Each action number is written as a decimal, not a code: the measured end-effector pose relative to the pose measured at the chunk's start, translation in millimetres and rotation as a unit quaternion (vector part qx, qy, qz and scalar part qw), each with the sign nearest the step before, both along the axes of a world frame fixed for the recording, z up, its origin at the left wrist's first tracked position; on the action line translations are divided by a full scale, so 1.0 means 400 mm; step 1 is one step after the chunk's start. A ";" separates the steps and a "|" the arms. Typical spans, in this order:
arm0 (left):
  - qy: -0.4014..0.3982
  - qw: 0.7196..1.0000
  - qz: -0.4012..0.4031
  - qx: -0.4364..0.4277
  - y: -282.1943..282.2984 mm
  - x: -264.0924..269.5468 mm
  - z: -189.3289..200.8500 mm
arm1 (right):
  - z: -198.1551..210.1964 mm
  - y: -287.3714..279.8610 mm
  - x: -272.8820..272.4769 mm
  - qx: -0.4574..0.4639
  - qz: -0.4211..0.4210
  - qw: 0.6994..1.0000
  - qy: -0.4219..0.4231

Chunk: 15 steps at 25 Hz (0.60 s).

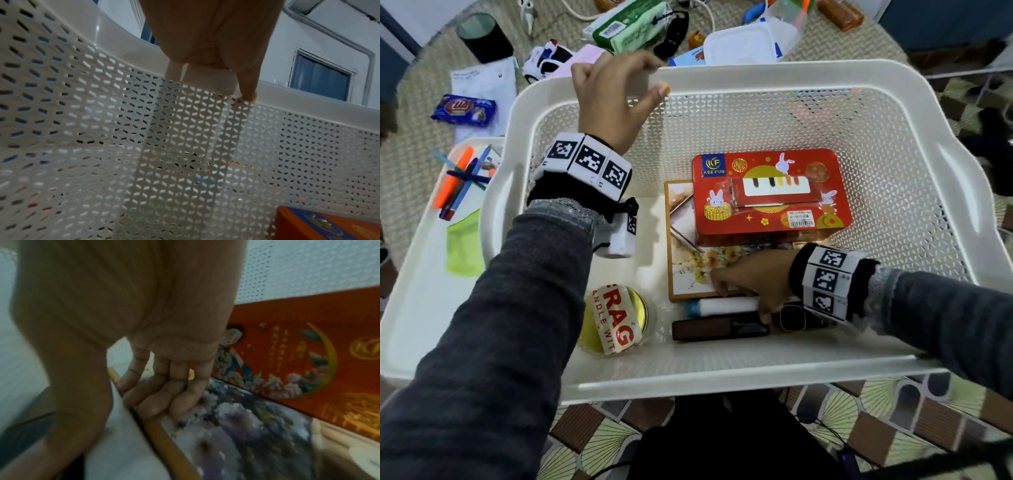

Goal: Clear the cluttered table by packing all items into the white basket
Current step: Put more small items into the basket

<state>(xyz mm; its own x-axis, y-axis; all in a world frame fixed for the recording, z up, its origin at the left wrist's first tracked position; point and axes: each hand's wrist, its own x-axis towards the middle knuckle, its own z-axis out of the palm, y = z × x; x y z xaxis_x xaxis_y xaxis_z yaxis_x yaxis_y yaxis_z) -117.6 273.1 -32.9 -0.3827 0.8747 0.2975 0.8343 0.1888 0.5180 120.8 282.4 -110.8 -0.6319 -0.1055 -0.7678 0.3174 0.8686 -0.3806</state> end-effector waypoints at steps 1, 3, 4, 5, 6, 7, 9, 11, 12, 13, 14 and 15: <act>0.001 1.000 0.002 0.001 -0.001 0.000 0.000 | 0.001 0.001 -0.003 -0.007 -0.004 1.000 -0.001; 0.003 1.000 0.002 0.000 -0.002 0.003 0.003 | 0.012 -0.001 -0.016 -0.019 -0.017 0.999 0.042; 0.002 1.000 0.004 0.000 -0.001 0.005 0.004 | 0.018 -0.006 -0.024 -0.020 -0.022 0.996 0.083; 0.001 1.000 0.007 -0.001 -0.002 0.007 0.006 | 0.021 -0.016 -0.034 -0.021 -0.016 0.992 0.121; -0.001 1.000 0.010 -0.001 -0.004 0.009 0.007 | 0.021 -0.029 -0.045 -0.021 0.003 0.989 0.143; -0.001 1.000 0.011 -0.001 -0.005 0.010 0.008 | 0.018 -0.045 -0.055 -0.019 0.030 0.988 0.148; 0.002 1.000 0.012 -0.004 -0.007 0.012 0.010 | 0.004 -0.073 -0.068 0.012 0.105 0.985 0.133; -0.001 1.000 0.011 -0.005 -0.006 0.014 0.011 | -0.011 -0.090 -0.073 0.067 0.174 0.974 0.128; -0.002 1.000 0.010 -0.007 -0.006 0.014 0.013 | -0.015 -0.095 -0.076 0.084 0.187 0.970 0.129; -0.002 1.000 0.009 -0.008 -0.005 0.013 0.013 | -0.017 -0.097 -0.078 0.086 0.186 0.970 0.128; -0.003 1.000 0.007 -0.010 -0.005 0.013 0.013 | -0.017 -0.095 -0.080 0.080 0.181 0.972 0.126; -0.006 1.000 0.006 -0.009 -0.005 0.012 0.012 | -0.016 -0.091 -0.081 0.074 0.177 0.974 0.122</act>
